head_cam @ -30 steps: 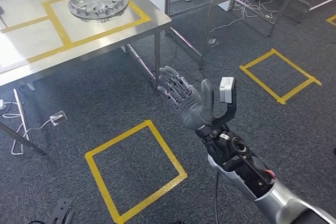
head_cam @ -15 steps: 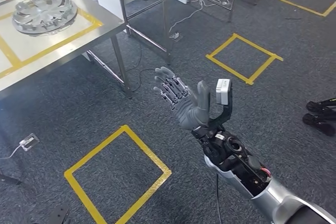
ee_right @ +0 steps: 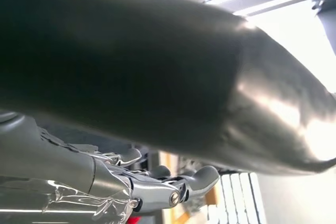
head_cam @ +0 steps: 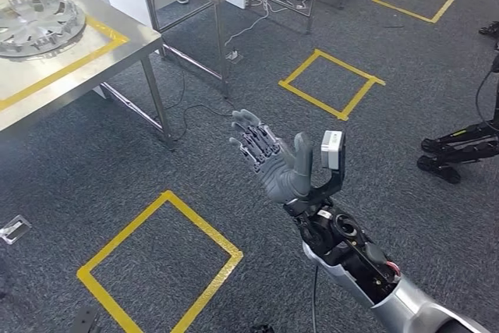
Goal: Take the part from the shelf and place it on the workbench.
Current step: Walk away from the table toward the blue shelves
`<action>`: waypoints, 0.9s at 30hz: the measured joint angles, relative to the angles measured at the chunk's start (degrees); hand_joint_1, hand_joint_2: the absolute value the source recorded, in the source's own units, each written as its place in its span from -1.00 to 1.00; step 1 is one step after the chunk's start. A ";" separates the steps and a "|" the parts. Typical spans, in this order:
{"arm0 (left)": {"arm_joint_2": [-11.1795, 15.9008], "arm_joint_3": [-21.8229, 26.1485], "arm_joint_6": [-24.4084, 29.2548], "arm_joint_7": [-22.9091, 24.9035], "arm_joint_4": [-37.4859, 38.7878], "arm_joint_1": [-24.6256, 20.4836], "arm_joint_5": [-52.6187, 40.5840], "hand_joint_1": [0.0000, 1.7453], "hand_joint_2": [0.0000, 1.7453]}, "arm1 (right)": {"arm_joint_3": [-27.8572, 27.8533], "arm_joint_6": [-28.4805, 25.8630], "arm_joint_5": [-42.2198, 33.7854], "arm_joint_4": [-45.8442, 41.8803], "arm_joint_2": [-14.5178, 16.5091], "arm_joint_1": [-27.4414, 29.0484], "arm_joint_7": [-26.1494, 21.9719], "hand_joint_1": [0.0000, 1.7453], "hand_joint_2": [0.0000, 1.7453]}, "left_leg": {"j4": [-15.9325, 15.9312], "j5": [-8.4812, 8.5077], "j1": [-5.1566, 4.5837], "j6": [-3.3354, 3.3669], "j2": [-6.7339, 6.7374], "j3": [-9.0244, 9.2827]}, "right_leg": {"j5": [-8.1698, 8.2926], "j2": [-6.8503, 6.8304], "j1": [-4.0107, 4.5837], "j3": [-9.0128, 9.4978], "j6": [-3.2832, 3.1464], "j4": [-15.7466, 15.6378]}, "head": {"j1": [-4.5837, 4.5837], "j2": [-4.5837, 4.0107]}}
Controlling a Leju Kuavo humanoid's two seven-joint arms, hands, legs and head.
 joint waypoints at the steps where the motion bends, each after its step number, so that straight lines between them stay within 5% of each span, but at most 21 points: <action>1: 0.13 0.00 0.07 -0.20 0.01 0.22 0.09 -1.00 -1.00 | -0.05 0.29 0.45 0.20 0.13 0.43 -0.05 -1.00 -1.00 | 0.02 -0.03 -0.04 -0.02 0.56 -0.01 | 0.25 -0.04 -0.04 0.13 0.00 0.28 | 0.07 0.00; 3: 0.22 0.00 0.49 -0.64 0.01 0.34 -0.09 -1.00 -1.00 | -0.31 1.08 1.19 0.59 0.39 0.79 -0.09 -1.00 -1.00 | 0.03 -0.15 -0.11 -0.15 1.64 0.12 | 3.55 -0.70 0.00 3.72 -0.31 -5.98 | 0.17 0.00; 6: 0.20 0.00 1.44 -1.44 0.01 0.32 -0.52 -1.00 -1.00 | -0.79 1.84 1.68 1.14 0.70 0.60 -0.01 -1.00 -1.00 | 0.14 -0.44 -0.45 -0.70 2.97 0.46 | 7.21 -4.28 0.76 9.47 -1.38 -17.22 | 0.28 0.00; 7: 0.15 0.00 1.76 -1.74 0.00 0.27 -0.64 -1.00 -1.00 | -0.89 1.91 1.70 1.39 0.84 0.50 0.04 -1.00 -1.00 | 0.16 -0.50 -0.58 -0.95 3.50 0.53 | 7.26 -4.75 1.02 9.84 -1.76 -18.32 | 0.15 0.00; 9: -0.05 0.00 2.20 -2.24 -0.02 -0.12 -1.00 -1.00 -1.00 | -1.08 1.93 1.72 1.92 1.06 0.34 0.09 -1.00 -1.00 | 0.16 -0.66 -0.68 -1.56 4.68 0.63 | 7.48 -3.61 1.04 9.86 -2.57 -18.71 | -0.18 0.00; 11: -0.32 0.00 2.18 -2.32 -0.03 -0.78 -1.35 -1.00 -1.00 | -1.29 1.77 1.70 2.23 1.16 0.07 0.03 -1.00 -1.00 | 2.06 -2.15 -0.47 -2.23 3.08 -0.04 | 7.96 -2.31 0.80 10.09 -3.27 -18.96 | -0.49 0.00; 14: -0.56 0.00 1.95 -2.31 -0.04 -1.15 -1.58 -1.00 -1.00 | -1.40 1.57 1.68 2.64 1.42 -0.31 -0.03 -1.00 -1.00 | 13.38 -7.61 -0.16 -2.90 -1.34 -5.25 | 8.45 -0.17 0.58 9.92 -3.92 -19.02 | -0.97 0.00; 16: -0.63 0.00 1.56 -2.30 -0.04 -1.09 -1.80 -1.00 -1.00 | -1.37 1.32 1.66 2.93 1.53 -0.23 -0.16 -1.00 -1.00 | 18.25 -8.40 -0.15 -2.95 -1.90 -7.99 | 8.50 1.60 0.60 9.90 -3.99 -18.99 | -1.10 0.00; 17: -0.65 0.00 1.24 -2.30 -0.04 -1.12 -2.00 -1.00 -1.00 | -1.39 1.09 1.64 3.07 1.53 -0.21 -0.29 -1.00 -1.00 | 17.35 -7.07 -0.15 -2.85 -2.01 -7.86 | 8.50 2.44 0.61 9.98 -3.98 -18.96 | -1.10 0.00; 19: -0.66 0.00 0.43 -2.15 -0.04 -1.54 -2.43 -1.00 -1.00 | -1.42 0.44 1.59 3.22 1.57 -0.28 -0.71 -1.00 -1.00 | 9.53 -2.23 -0.14 -2.36 -3.28 -4.82 | 8.44 4.01 0.60 10.15 -3.88 -18.87 | -1.15 0.00; 21: -0.65 0.00 -0.10 -1.87 -0.04 -2.12 -2.70 -1.00 -1.00 | -1.48 -0.38 1.61 3.22 1.62 -0.44 -1.13 -1.00 -1.00 | 2.11 0.74 -0.02 -1.95 -5.30 -1.79 | 8.32 5.42 0.69 9.94 -3.49 -18.65 | -1.17 0.00; 24: -0.94 0.00 -0.42 -1.66 -0.06 -2.81 -2.67 -1.00 -1.00 | -1.80 -1.22 1.87 3.20 1.65 -0.39 -1.39 -1.00 -1.00 | 0.13 0.85 -0.06 -1.57 -4.94 -0.95 | 8.42 7.20 0.47 9.21 -2.46 -18.64 | -1.17 0.00; 25: -1.09 0.00 -0.46 -1.64 -0.09 -3.01 -2.65 -1.00 -1.00 | -1.95 -1.35 1.95 3.17 1.65 -0.24 -1.42 -1.00 -1.00 | -0.07 0.92 0.05 -1.35 -4.32 -0.81 | 8.25 6.89 0.47 8.95 -2.13 -18.45 | -1.20 0.00; 27: -1.38 0.00 -0.50 -1.63 -0.19 -3.28 -2.64 -1.00 -1.00 | -2.24 -1.48 2.04 3.09 1.64 -0.12 -1.45 -1.00 -1.00 | -0.48 1.01 0.32 -0.82 -3.05 -0.53 | 6.23 4.02 0.62 7.25 -1.53 -15.22 | -0.73 0.00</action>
